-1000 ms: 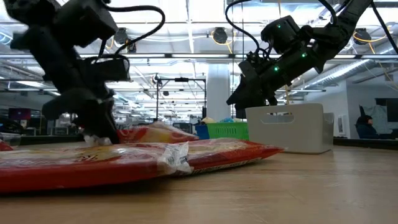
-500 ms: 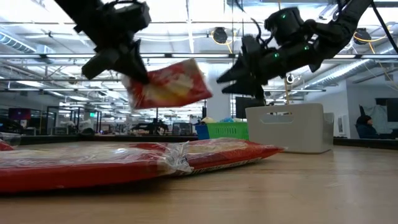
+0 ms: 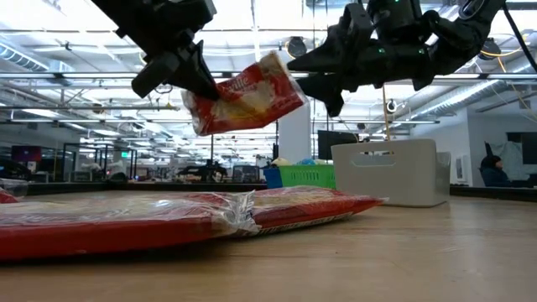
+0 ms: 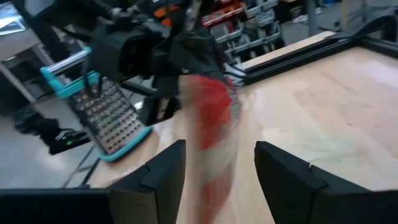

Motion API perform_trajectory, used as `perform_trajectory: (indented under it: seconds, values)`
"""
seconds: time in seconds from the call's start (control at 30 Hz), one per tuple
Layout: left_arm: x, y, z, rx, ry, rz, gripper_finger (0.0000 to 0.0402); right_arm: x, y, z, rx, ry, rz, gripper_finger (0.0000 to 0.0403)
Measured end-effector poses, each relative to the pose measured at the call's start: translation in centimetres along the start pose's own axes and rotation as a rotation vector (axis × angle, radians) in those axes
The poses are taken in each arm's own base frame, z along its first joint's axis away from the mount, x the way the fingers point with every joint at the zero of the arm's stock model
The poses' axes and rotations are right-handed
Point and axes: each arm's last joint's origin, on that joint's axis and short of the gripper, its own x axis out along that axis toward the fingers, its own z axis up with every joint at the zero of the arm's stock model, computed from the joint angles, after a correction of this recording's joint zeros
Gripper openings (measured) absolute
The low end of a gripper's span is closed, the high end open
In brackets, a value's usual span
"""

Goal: Pick & Place Food Item
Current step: Put the top red popcorn bag into the gray bin

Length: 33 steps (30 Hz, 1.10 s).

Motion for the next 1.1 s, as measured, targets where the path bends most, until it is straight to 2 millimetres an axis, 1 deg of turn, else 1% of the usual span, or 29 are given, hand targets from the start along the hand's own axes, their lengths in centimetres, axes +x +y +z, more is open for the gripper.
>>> perform_trajectory:
  seconds: [0.1,0.27,0.4,0.5,0.6,0.67,0.83,0.87,0.97,1.03,1.1]
  values:
    - [0.17,0.18,-0.08,-0.009,0.005,0.002,0.0011,0.0,0.07,-0.13,0.003,0.023,0.033,0.018]
    - [0.15,0.24,0.13,-0.022,-0.013,0.005,0.0025,0.01,0.36,-0.25,-0.015,0.048,0.097,0.018]
    - [0.15,0.36,0.53,-0.033,-0.054,-0.006,0.001,0.04,0.24,-0.24,-0.059,0.029,0.041,0.018]
    - [0.21,0.46,0.53,-0.03,-0.055,-0.005,0.0011,0.04,0.16,-0.21,-0.068,0.022,0.02,0.0172]
    - [0.37,0.62,0.44,-0.047,-0.048,-0.003,0.0027,0.03,0.16,-0.21,-0.08,0.023,0.023,0.0146]
    - [0.46,0.73,0.4,-0.056,-0.045,-0.001,0.0032,0.03,0.13,-0.2,-0.091,0.022,0.021,0.0118]
    - [0.57,0.85,0.34,-0.064,-0.044,-0.004,0.0017,0.02,0.11,-0.19,-0.135,0.021,0.02,0.0026]
    - [0.59,0.85,0.33,-0.071,-0.045,-0.01,0.0014,0.02,0.11,-0.2,-0.15,0.022,0.02,0.0015]
    - [0.61,0.77,0.35,-0.075,-0.059,-0.046,0.0021,0.02,0.1,-0.24,-0.166,0.026,0.021,0.001]
    - [0.6,0.73,0.37,-0.088,-0.064,-0.058,0.0042,0.03,0.11,-0.27,-0.174,0.028,0.023,0.0006]
    - [0.59,0.78,0.38,-0.132,-0.059,-0.043,0.0073,0.03,0.11,-0.25,-0.189,0.027,0.022,0.0004]
